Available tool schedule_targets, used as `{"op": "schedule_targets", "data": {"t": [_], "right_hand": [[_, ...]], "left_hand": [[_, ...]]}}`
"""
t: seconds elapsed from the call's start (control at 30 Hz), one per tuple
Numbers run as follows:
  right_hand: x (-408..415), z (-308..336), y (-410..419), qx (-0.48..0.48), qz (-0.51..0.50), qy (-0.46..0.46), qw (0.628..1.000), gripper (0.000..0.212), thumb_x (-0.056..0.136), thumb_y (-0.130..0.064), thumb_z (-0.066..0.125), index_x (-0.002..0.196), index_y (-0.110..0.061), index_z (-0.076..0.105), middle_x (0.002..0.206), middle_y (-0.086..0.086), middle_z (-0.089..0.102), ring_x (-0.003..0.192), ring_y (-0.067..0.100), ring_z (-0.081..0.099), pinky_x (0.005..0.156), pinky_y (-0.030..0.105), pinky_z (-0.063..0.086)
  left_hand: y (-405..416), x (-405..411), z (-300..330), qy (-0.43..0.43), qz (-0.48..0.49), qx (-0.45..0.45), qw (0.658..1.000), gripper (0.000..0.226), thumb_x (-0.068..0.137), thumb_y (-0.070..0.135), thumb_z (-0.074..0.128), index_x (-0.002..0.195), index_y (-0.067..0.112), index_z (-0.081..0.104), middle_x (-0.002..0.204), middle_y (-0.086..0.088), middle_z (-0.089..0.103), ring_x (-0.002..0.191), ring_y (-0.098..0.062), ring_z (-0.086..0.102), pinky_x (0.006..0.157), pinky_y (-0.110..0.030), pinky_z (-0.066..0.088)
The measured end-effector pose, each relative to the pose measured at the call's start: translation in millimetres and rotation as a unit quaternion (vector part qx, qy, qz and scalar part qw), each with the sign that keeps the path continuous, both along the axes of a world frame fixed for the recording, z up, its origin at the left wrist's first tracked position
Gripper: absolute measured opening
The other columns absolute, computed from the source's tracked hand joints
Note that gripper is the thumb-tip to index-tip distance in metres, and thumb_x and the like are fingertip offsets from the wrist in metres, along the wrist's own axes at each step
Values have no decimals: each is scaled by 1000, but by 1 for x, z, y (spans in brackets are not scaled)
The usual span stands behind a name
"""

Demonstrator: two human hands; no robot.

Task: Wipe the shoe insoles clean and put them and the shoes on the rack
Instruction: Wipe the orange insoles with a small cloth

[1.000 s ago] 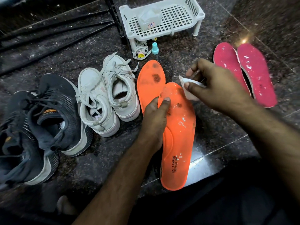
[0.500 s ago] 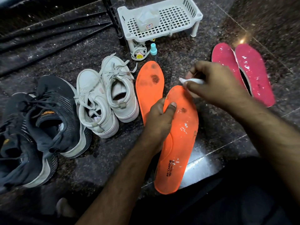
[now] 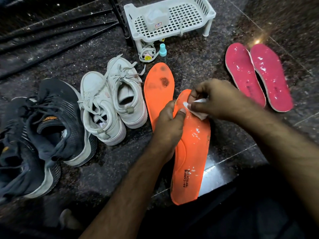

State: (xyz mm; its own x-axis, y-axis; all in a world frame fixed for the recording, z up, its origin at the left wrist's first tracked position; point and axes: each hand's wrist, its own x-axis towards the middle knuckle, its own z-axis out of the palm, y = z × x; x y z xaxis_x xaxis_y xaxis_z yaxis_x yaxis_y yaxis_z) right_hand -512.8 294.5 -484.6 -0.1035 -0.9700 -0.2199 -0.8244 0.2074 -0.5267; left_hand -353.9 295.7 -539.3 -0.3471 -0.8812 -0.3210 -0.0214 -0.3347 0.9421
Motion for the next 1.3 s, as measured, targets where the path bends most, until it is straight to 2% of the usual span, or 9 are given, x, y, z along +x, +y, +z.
{"op": "schedule_targets", "data": {"t": [0.1,0.27,0.47,0.6,0.7,0.83,1.03,1.17,1.3], "right_hand": [[-13,6,-1,-36,-91,102,990,10,76,-32,73,73,-27,65,73,-6,66,77,20,65,67,29,49],[-4,13,2,-29,-18,-67,997,13,79,-32,77,79,-23,68,75,-5,71,73,13,67,69,30,52],[-16,6,-2,-94,-90,102,986,16,81,-36,72,84,-27,60,80,-4,65,80,22,63,67,30,45],[-11,18,-1,-105,-27,-48,993,17,80,-32,79,86,-24,66,77,-9,67,70,6,60,66,26,48],[-6,6,-2,-68,2,-13,998,17,77,-36,79,86,-28,67,77,-10,69,72,6,63,70,30,53],[-21,8,-4,-138,-84,58,985,16,81,-35,73,85,-25,61,80,-7,66,79,18,64,68,31,47],[-4,19,5,-101,29,-39,994,11,83,-31,75,88,-24,67,76,-9,67,69,1,60,62,19,41],[-9,10,4,-46,7,44,998,9,82,-31,72,88,-26,66,78,-10,65,78,13,63,66,26,41],[-13,14,4,-93,-55,66,992,9,82,-26,70,87,-27,63,84,-5,67,84,18,63,72,31,48]], "left_hand": [[0,1,-1,-12,8,-10,1000,18,102,16,52,115,15,65,108,-17,73,94,-30,70,93,-59,54],[-1,-1,2,0,1,-18,1000,20,102,15,52,117,15,66,109,-16,74,93,-26,69,93,-55,55],[0,0,2,-8,-4,-6,1000,17,104,11,51,109,15,68,101,-11,74,85,-21,68,88,-47,56],[-1,-1,5,2,-3,2,1000,18,103,12,51,107,15,68,92,-11,72,80,-23,64,83,-46,55],[1,-2,4,-12,-13,1,1000,18,104,10,50,107,11,67,86,-8,69,75,-20,60,77,-40,52],[1,-1,7,-13,-8,7,1000,17,104,12,51,102,14,68,92,-8,73,81,-21,65,87,-50,56],[-1,-1,7,0,15,12,1000,18,103,11,51,111,11,67,97,-17,73,81,-24,65,85,-47,56],[-1,0,7,-3,13,7,1000,24,100,14,52,120,15,64,111,-16,73,95,-28,68,96,-55,54],[-1,-1,8,-12,19,-6,1000,28,103,6,50,127,14,61,118,-11,72,105,-26,69,101,-49,52]]}}
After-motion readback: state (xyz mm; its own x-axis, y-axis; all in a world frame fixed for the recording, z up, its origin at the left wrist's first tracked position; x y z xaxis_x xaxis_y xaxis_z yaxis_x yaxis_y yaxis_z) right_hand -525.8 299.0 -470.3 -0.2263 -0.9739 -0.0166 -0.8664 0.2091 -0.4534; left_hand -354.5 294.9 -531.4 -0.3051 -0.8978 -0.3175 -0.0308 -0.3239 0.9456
